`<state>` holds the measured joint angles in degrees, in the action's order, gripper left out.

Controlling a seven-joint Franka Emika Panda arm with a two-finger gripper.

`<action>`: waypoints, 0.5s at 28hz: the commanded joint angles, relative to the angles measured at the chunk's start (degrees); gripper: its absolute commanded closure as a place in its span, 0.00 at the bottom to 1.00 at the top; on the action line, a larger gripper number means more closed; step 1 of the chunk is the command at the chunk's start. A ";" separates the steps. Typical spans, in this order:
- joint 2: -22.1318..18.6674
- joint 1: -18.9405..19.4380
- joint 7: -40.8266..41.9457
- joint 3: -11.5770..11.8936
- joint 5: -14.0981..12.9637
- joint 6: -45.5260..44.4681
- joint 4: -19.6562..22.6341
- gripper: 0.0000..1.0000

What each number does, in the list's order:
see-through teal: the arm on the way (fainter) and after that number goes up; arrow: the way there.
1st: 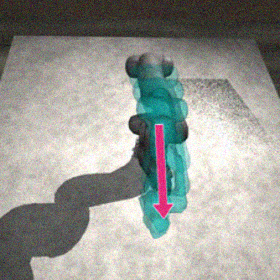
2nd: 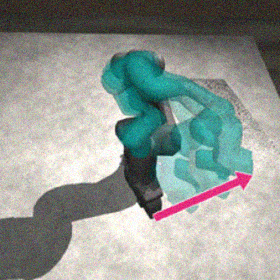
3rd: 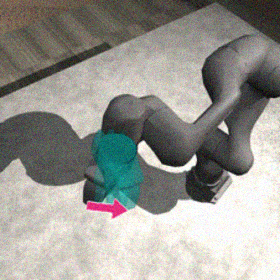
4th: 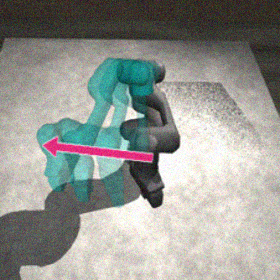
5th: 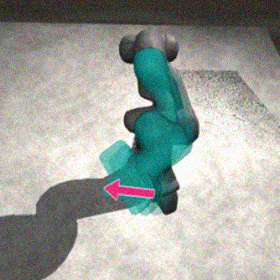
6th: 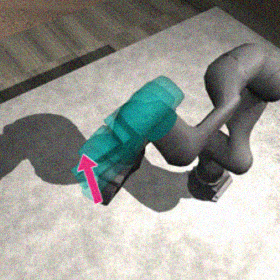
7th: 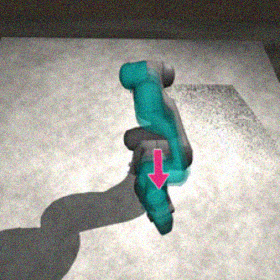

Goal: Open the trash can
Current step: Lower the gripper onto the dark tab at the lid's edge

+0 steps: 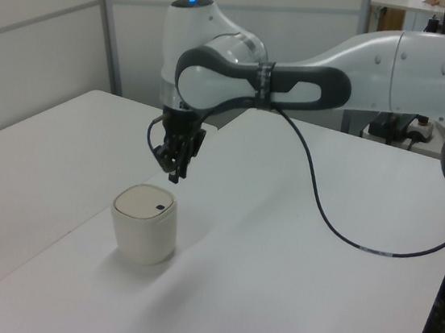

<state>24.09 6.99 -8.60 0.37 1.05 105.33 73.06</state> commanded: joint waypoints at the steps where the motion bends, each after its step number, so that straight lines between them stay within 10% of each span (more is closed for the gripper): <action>1: 1.31 1.62 -2.12 1.04 -0.09 4.53 1.12 1.00; 14: 4.56 2.50 -4.58 1.39 2.02 10.51 0.94 1.00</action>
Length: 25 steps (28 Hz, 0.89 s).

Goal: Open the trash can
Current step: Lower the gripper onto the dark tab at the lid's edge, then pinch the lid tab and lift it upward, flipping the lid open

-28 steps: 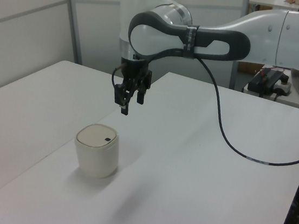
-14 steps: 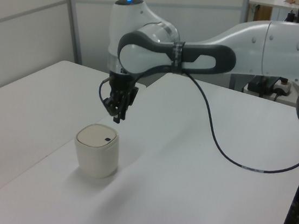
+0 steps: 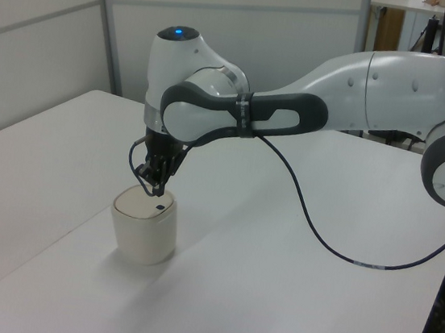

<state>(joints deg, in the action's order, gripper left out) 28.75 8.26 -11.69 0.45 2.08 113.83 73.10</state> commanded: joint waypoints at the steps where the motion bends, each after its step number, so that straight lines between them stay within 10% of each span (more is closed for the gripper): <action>1: -0.01 1.23 -1.49 1.31 0.99 2.19 0.91 1.00; 25: 4.39 1.23 -1.32 1.75 2.40 4.03 0.91 1.00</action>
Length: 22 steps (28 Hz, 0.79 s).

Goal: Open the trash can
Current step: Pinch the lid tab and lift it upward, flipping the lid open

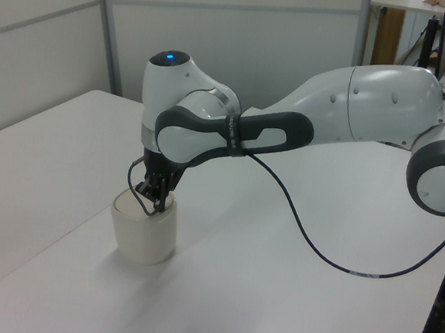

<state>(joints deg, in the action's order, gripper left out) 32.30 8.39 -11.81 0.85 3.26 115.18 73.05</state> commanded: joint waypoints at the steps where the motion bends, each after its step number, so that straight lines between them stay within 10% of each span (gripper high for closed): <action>1: 1.10 1.10 -1.20 1.35 1.40 3.47 1.04 1.00; 22: -6.80 -0.39 -1.38 1.53 -0.36 -3.81 0.87 0.97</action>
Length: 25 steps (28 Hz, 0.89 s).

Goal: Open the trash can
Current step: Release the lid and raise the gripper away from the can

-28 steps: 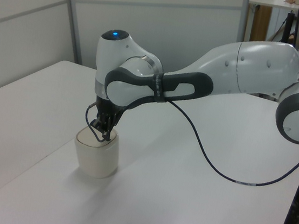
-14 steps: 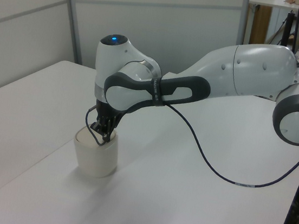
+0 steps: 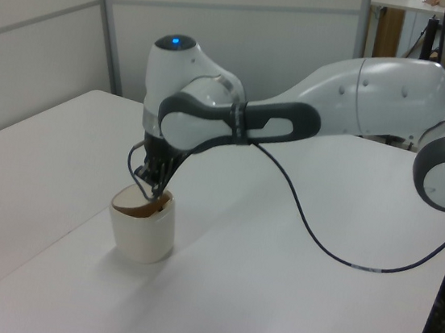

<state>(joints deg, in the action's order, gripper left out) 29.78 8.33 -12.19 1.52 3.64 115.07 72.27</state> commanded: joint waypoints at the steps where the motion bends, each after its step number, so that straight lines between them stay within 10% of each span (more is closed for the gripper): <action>1: -4.81 -0.50 -0.99 0.85 -0.74 -4.41 1.64 0.94; 2: -5.25 -0.68 -0.81 0.85 -0.83 -5.29 1.64 0.88; 6: -7.45 -1.21 -0.20 0.85 -1.36 -10.12 1.64 0.01; 25: -11.50 -1.30 5.16 3.57 -0.66 -22.61 1.56 0.00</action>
<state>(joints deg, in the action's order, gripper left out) 19.67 6.79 -10.24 3.24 3.36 94.18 72.28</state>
